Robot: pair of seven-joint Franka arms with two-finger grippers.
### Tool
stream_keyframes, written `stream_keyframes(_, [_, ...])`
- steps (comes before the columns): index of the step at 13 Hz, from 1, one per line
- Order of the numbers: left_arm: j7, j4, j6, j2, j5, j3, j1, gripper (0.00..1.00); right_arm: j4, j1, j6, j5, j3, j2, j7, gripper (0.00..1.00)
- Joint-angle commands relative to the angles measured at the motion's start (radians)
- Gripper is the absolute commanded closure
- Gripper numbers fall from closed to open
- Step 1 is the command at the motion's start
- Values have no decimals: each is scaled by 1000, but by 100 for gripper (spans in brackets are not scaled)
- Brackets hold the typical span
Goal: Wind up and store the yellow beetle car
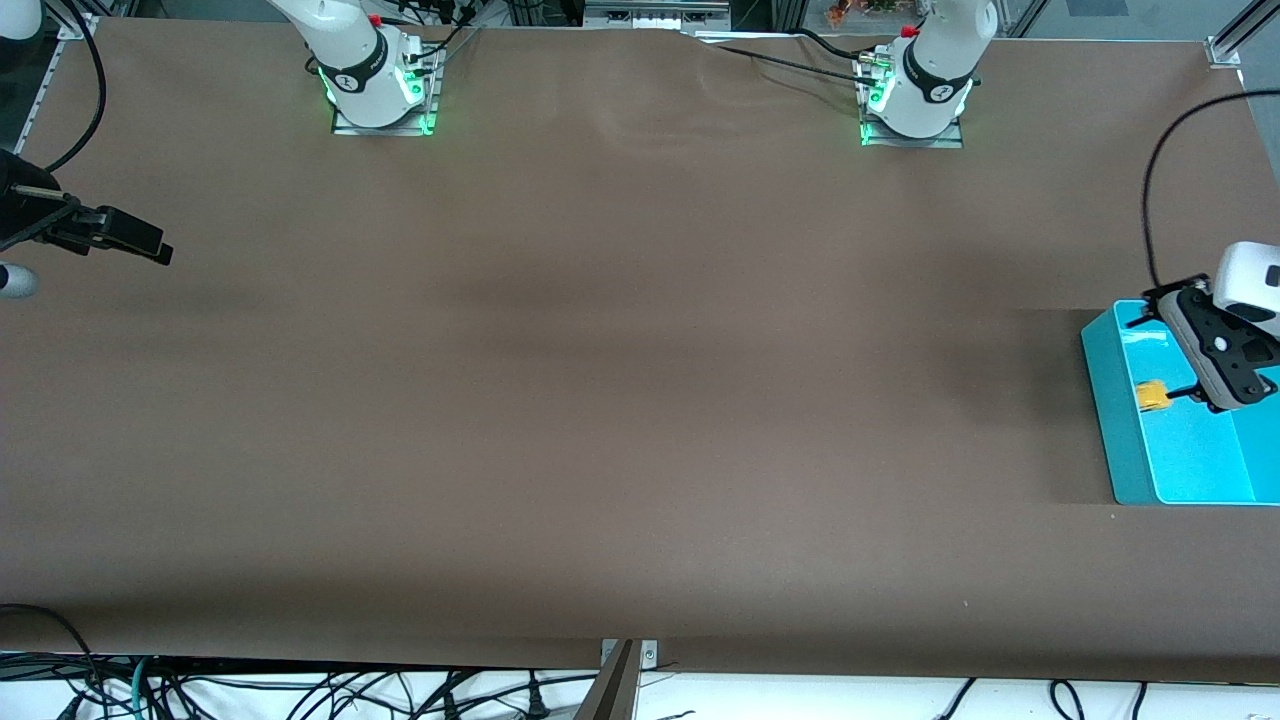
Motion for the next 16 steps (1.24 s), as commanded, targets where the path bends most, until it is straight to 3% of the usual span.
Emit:
stream_keyframes(1, [-375, 0, -49, -68, -39, 17, -71, 0, 6, -3, -10, 18, -2, -4, 0, 0])
stream_keyframes(4, [-747, 3, -72, -117, -38, 27, -158, 0, 6, -3, -10, 18, -2, -4, 0, 0])
stream_keyframes(7, [-990, 3, -138, -157, -39, 39, -206, 0, 6, -3, -10, 18, -2, -4, 0, 0])
stream_keyframes(10, [-1001, -11, -158, -160, -93, 134, -283, 0, 6, -3, -10, 18, -2, -4, 0, 0])
stream_keyframes(16, [-1001, 0, -178, -132, -118, 134, -272, 0, 6, -3, -10, 17, -2, -4, 0, 0])
